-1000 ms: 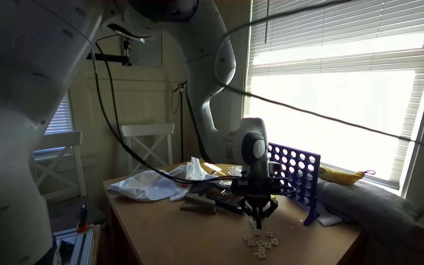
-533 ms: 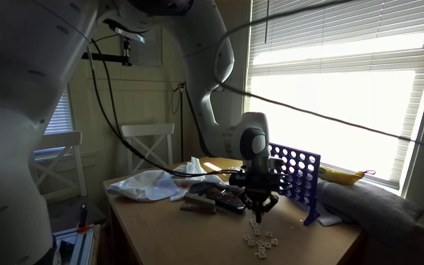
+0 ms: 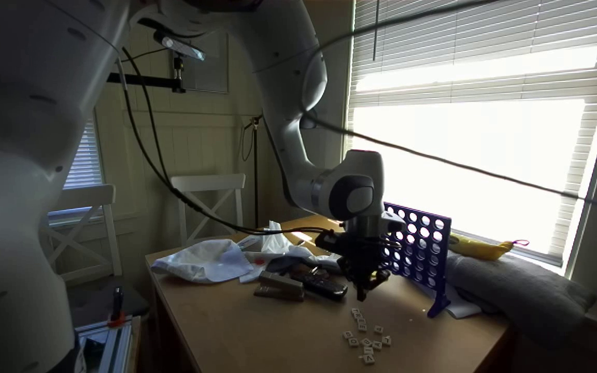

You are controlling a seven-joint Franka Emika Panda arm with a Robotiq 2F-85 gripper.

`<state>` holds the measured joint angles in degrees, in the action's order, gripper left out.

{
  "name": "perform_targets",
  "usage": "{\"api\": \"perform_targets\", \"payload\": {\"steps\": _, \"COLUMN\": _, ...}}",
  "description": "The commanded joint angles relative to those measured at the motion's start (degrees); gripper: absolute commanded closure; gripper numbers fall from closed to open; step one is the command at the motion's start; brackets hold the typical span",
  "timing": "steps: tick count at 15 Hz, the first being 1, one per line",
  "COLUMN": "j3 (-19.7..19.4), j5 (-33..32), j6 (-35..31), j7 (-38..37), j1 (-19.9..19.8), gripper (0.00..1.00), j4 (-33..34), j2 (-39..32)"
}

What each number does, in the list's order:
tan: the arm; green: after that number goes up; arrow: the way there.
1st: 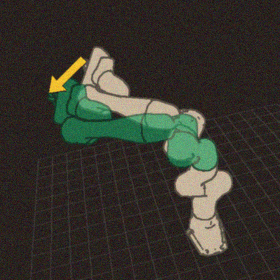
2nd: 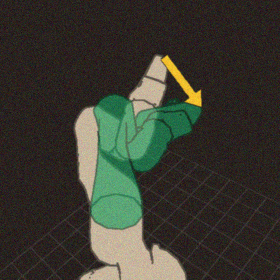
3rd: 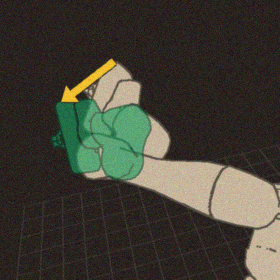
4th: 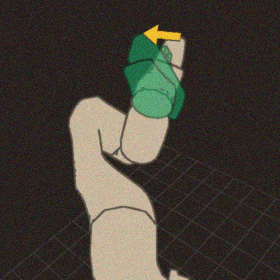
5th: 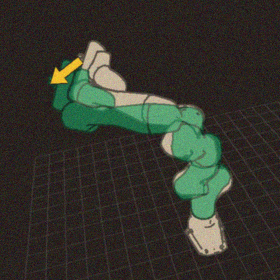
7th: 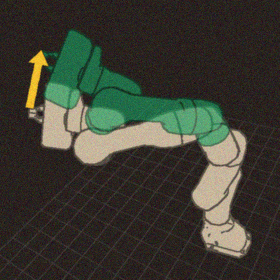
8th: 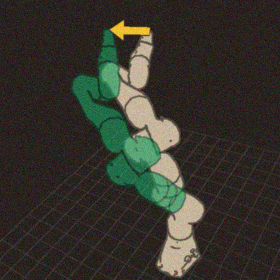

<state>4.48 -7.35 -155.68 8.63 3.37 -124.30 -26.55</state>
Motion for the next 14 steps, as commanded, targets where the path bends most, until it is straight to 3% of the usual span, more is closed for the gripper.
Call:
{"api": "perform_targets", "payload": {"steps": 1, "j3": 0.74, "j5": 4.86, "j6": -2.68, "j7": -4.41, "j1": -0.69, "gripper": 1.00, "j4": -3.42, "j2": 2.96}}
{"api": "perform_targets", "payload": {"steps": 14, "j3": -0.48, "j5": 7.96, "j6": -3.12, "j7": -15.44, "j1": 1.07, "gripper": 1.00, "j4": -8.19, "j2": 7.83}}
